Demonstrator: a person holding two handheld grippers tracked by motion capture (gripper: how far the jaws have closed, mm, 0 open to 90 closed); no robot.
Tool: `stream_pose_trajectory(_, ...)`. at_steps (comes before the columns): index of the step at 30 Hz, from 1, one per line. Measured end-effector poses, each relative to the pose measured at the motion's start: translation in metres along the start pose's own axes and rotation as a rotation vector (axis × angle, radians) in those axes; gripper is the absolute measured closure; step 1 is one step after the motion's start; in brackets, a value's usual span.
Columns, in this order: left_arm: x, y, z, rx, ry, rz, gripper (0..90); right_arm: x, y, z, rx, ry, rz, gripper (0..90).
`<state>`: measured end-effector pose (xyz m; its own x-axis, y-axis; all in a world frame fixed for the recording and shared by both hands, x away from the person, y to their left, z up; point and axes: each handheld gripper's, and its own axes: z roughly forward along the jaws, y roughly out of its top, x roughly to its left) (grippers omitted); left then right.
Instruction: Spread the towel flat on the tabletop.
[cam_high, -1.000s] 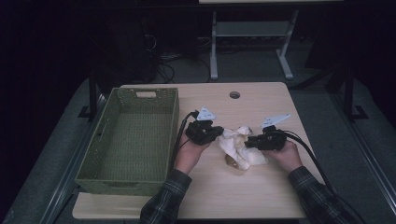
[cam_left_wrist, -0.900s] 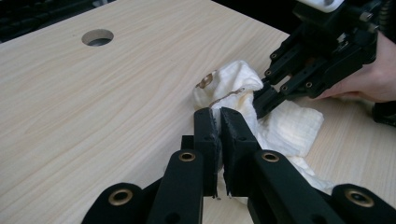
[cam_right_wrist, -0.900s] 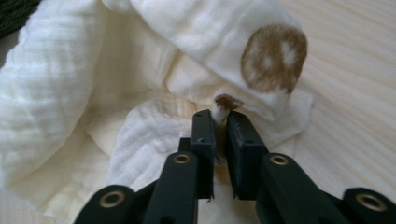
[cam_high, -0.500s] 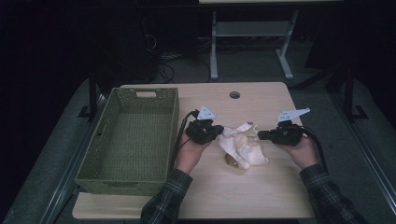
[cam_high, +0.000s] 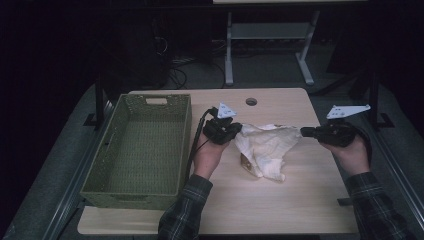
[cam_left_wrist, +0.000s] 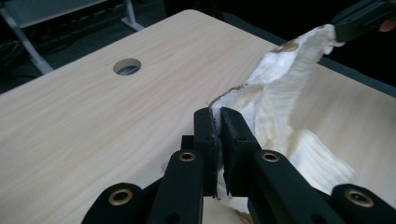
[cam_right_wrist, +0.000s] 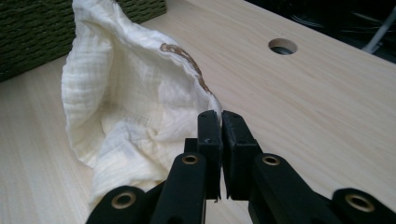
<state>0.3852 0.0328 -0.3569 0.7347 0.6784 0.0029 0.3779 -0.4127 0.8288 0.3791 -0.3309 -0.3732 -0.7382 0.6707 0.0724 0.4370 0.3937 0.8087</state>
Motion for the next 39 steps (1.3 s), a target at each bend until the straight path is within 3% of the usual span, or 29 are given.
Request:
stream_pose_trajectory(4, 0.006, -0.001, 0.02, 0.021, 0.026, -0.021, 85.1, -0.011, -0.002, 0.012, 0.02, -0.01, 0.01, 86.2)
stream_pose_trajectory(10, 0.02, -0.01, 0.056, 0.113, 0.085, -0.024, 84.9, -0.027, -0.007, 0.044, 0.071, -0.017, 0.034, 86.1)
stream_pose_trajectory(16, 0.039, -0.017, 0.083, 0.199, 0.118, -0.026, 83.0, -0.041, -0.01, 0.068, 0.107, -0.018, 0.064, 86.2)
stream_pose_trajectory(20, 0.05, -0.022, 0.096, 0.24, 0.153, -0.039, 78.8, -0.05, -0.012, 0.084, 0.14, -0.054, 0.081, 85.7)
stream_pose_trajectory(23, 0.055, -0.024, 0.098, 0.235, 0.161, -0.053, 74.4, -0.056, -0.014, 0.091, 0.155, -0.101, 0.089, 80.5)
stream_pose_trajectory(29, 0.052, -0.022, 0.086, 0.206, 0.173, -0.039, 68.6, -0.055, -0.013, 0.083, 0.117, -0.106, 0.08, 73.1)
stream_pose_trajectory(34, 0.041, -0.02, 0.07, 0.162, 0.086, -0.037, 68.0, -0.043, -0.012, 0.072, 0.088, -0.037, 0.09, 71.0)
stream_pose_trajectory(39, 0.024, -0.025, 0.056, 0.122, -0.01, -0.052, 68.1, -0.023, -0.013, 0.067, 0.075, 0.018, 0.064, 70.6)
